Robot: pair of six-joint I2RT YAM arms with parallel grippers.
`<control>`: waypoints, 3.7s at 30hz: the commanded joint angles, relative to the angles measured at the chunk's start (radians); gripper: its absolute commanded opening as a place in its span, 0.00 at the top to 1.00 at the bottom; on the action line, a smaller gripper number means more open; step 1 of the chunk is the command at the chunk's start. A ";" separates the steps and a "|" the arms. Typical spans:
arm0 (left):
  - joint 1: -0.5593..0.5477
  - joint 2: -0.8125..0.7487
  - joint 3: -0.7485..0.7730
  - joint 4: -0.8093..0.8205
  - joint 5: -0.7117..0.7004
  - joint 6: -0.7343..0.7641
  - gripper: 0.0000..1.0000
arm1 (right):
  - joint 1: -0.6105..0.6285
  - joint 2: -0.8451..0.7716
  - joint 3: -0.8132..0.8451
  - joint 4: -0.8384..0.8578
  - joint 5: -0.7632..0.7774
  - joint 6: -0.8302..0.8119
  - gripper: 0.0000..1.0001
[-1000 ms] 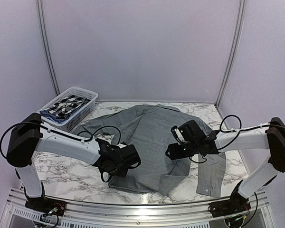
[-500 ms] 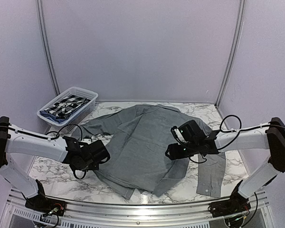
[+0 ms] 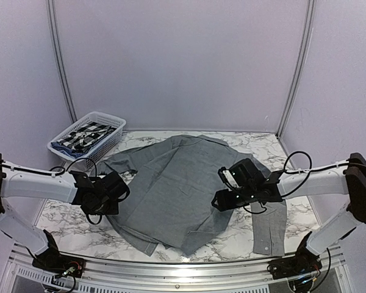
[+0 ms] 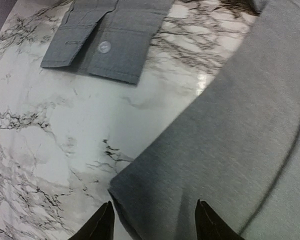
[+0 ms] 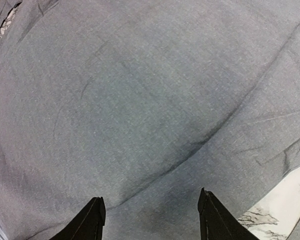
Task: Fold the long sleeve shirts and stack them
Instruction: Flatten out the crumpled shirt at the center of the board.
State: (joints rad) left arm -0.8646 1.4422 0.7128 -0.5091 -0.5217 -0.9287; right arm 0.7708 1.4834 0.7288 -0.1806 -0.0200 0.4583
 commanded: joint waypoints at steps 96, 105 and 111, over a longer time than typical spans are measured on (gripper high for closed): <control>-0.103 0.506 0.535 0.222 0.402 0.336 0.49 | -0.334 0.275 0.355 0.027 -0.002 -0.057 0.38; -0.108 0.559 0.564 0.224 0.490 0.288 0.50 | -0.402 0.429 0.451 0.054 -0.080 -0.041 0.39; -0.096 0.503 0.594 0.214 0.444 0.291 0.48 | -0.451 0.523 0.519 0.028 -0.081 -0.049 0.39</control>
State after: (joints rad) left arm -0.9688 1.9762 1.2675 -0.2600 -0.0498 -0.6331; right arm 0.3519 1.9678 1.1858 -0.1349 -0.0830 0.4141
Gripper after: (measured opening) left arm 0.511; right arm 0.611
